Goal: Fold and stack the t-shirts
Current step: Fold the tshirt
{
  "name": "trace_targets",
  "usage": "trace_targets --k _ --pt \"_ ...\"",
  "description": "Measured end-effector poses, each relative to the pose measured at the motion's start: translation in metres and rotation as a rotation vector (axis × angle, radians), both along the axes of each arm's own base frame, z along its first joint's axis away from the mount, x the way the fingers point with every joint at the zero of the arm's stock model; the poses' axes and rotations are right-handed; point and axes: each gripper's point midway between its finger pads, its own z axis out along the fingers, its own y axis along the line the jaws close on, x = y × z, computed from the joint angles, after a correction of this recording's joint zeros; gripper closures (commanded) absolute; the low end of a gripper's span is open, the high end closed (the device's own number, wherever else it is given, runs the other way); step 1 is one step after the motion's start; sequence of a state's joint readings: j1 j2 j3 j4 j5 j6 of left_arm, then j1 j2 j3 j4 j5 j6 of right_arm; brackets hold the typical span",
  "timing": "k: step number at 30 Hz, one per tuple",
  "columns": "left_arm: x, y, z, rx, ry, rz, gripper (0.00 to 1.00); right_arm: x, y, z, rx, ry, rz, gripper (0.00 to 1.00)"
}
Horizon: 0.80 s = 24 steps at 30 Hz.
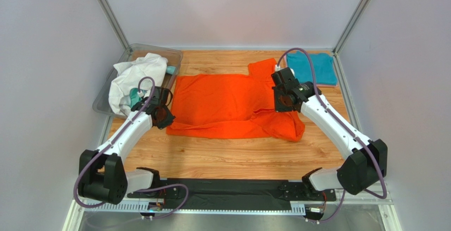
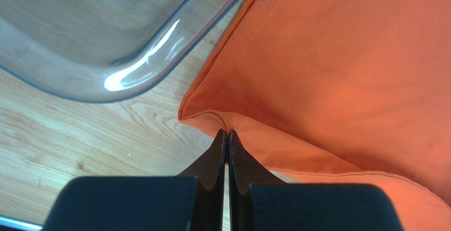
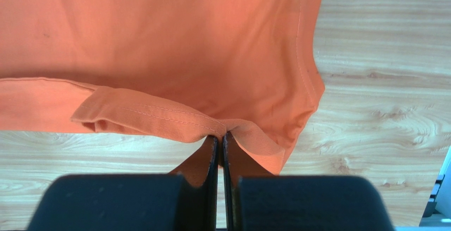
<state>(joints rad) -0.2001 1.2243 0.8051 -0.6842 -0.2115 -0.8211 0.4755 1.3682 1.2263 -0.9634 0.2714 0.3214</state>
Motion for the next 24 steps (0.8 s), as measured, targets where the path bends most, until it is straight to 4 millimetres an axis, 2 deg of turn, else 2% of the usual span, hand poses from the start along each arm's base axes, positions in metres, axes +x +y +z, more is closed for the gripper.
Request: trace_targets --k 8,13,24 --pt "0.018 0.007 0.004 -0.014 -0.008 0.020 1.00 0.022 -0.005 0.001 0.002 -0.018 0.020 1.00" --pt "0.025 0.006 -0.001 -0.026 0.013 0.012 1.00 0.039 -0.004 0.001 -0.007 -0.033 0.041 1.00" --pt "0.050 0.000 -0.012 -0.030 0.033 -0.024 1.00 0.074 -0.010 -0.016 -0.065 -0.008 0.085 1.00"
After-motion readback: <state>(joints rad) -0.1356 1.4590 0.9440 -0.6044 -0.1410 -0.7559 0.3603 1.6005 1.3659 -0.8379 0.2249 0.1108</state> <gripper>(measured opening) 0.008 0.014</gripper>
